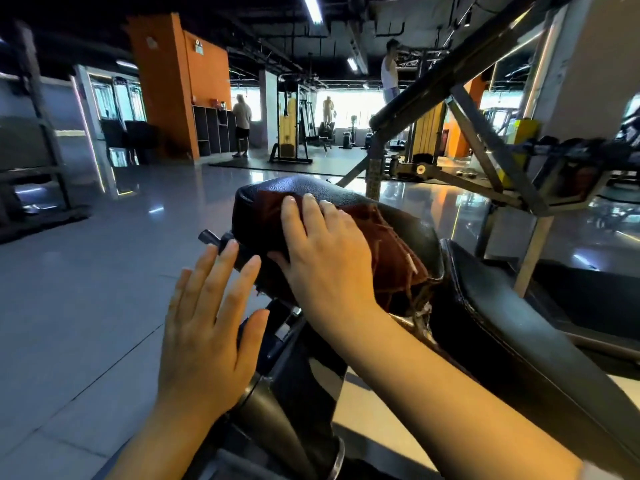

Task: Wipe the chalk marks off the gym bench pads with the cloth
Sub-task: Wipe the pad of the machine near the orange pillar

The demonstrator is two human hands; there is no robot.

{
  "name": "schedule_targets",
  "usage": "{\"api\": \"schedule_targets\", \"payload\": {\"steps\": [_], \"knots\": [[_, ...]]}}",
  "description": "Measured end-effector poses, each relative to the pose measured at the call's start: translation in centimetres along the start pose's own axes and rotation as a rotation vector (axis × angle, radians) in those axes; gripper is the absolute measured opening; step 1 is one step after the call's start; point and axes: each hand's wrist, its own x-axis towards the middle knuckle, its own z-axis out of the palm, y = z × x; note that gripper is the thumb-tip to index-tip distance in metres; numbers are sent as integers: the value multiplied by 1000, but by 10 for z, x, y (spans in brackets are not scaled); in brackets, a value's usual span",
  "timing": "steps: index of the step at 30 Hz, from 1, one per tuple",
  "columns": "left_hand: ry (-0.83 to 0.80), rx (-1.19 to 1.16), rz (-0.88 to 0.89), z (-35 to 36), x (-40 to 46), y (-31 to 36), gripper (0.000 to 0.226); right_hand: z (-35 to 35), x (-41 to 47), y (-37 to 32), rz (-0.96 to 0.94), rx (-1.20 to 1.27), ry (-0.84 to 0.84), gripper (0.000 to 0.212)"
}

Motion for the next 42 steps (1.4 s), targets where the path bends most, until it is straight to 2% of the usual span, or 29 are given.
{"api": "schedule_targets", "payload": {"steps": [5,11,15,19,25,29,31,34,36,39,42], "knots": [[-47,46,-16,-3,-9,7,52,-9,-32,37,-63,-7,27,72],[-140,71,-28,-3,-19,16,56,-24,-99,86,13,-85,90,59],[-157,64,-52,-3,-20,17,56,-25,-120,88,60,-102,72,73],[-142,66,-53,-1,-20,19,56,-19,-105,73,88,-89,81,59],[-51,43,-143,-1,-19,21,57,-3,-27,31,12,-40,68,56],[-36,60,-162,0,-22,20,57,8,41,-27,-82,7,-61,49],[-50,43,-197,-2,-25,20,57,4,62,-35,-180,73,-146,52],[-95,10,-224,-5,-31,20,58,-18,58,-4,-278,202,-356,69],[-103,0,-218,-6,-33,18,59,-33,34,29,-247,246,-438,75],[-64,-65,-210,-5,-24,20,57,-51,-6,72,-135,192,-523,72],[0,-114,-123,-6,7,21,54,-62,-17,84,-103,165,-604,70]]}}
